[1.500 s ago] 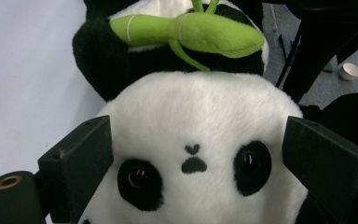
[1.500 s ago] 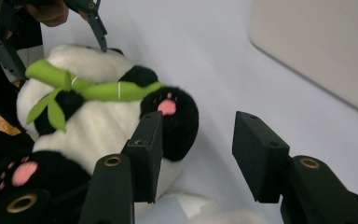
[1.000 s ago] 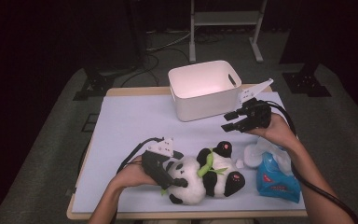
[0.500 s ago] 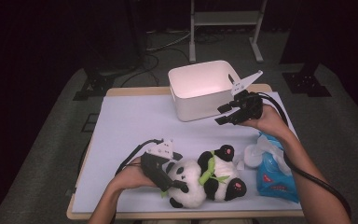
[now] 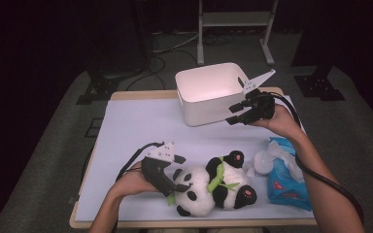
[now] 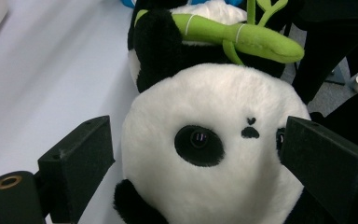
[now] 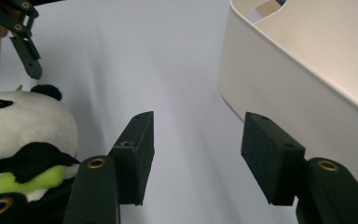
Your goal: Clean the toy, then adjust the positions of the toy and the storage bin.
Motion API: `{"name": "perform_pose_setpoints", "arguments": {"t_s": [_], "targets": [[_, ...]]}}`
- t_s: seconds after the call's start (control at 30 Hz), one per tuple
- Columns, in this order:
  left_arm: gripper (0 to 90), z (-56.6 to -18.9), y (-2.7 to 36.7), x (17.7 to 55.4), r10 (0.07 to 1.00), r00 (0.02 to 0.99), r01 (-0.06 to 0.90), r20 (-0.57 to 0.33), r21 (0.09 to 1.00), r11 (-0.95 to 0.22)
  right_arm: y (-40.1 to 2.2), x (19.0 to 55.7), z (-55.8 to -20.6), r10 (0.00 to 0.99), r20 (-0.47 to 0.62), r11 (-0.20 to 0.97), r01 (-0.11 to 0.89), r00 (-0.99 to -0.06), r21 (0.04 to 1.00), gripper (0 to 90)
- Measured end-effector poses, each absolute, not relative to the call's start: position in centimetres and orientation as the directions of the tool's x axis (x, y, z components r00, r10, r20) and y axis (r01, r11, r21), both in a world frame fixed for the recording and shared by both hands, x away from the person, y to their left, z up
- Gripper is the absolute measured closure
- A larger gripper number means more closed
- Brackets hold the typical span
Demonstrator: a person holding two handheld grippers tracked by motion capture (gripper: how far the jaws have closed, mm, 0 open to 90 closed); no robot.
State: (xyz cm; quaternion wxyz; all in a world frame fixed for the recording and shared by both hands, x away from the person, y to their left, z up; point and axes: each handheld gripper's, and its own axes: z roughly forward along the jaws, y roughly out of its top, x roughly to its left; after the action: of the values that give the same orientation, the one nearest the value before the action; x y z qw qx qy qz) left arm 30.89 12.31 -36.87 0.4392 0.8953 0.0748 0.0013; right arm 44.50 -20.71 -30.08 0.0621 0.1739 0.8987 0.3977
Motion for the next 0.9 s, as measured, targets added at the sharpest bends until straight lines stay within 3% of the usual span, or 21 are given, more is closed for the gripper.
{"name": "perform_pose_setpoints", "arguments": {"t_s": [0.9], "targets": [[7.5,-36.5,13.3,31.1,0.146,0.986,0.148,-0.075,0.795,-0.588,-19.0,49.3,-28.9,0.328,0.024,0.629,0.238,-0.944,0.740,42.8]]}}
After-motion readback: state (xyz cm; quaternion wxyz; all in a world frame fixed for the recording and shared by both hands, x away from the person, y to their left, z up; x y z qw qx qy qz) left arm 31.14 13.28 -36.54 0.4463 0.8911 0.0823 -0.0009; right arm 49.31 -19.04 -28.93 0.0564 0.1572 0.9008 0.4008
